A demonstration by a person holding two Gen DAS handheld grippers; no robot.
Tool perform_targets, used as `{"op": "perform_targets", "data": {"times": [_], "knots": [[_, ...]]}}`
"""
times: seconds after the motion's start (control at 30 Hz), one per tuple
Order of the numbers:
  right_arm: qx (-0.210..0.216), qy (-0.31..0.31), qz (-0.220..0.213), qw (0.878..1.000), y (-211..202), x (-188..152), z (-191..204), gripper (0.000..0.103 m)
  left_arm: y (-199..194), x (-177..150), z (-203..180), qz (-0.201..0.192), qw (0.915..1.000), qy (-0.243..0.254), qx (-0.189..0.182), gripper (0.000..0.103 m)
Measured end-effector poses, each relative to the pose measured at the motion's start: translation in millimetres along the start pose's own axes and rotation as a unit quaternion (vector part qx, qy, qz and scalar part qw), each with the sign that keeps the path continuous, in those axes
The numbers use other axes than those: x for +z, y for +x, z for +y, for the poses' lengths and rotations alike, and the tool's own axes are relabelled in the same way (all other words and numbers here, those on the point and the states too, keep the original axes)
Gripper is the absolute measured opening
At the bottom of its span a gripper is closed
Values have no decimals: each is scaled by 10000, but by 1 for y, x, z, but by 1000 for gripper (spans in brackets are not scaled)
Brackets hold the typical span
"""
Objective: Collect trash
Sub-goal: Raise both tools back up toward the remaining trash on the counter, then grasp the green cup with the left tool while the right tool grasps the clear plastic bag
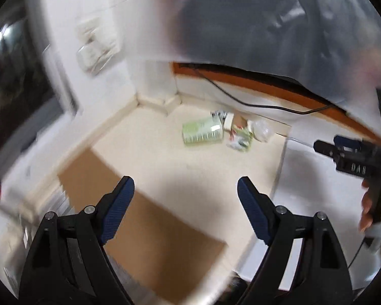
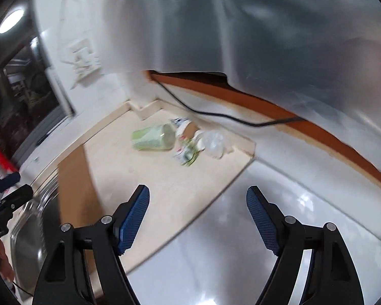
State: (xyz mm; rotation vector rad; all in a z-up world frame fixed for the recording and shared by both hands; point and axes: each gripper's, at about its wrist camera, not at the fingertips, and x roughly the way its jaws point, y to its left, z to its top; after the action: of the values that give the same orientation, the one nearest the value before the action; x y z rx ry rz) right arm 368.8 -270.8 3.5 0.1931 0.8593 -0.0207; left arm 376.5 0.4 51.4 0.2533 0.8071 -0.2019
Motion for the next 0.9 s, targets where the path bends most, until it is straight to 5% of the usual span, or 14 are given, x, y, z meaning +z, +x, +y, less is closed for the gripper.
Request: {"op": "perform_targets", "data": {"times": [0.2,0.4,0.9], "knots": [[-219,224,291,9991,100,48,-25,77,95,47,-3,-58,9972,717,-220,81],[-250,374,479,9978,175,63,-38,73,176,59,-14,82,9927,1160,-323,81],[12,341,610,9976,258,56,-40,67,281,51,-62,615,9546,2856,-584,82]]}}
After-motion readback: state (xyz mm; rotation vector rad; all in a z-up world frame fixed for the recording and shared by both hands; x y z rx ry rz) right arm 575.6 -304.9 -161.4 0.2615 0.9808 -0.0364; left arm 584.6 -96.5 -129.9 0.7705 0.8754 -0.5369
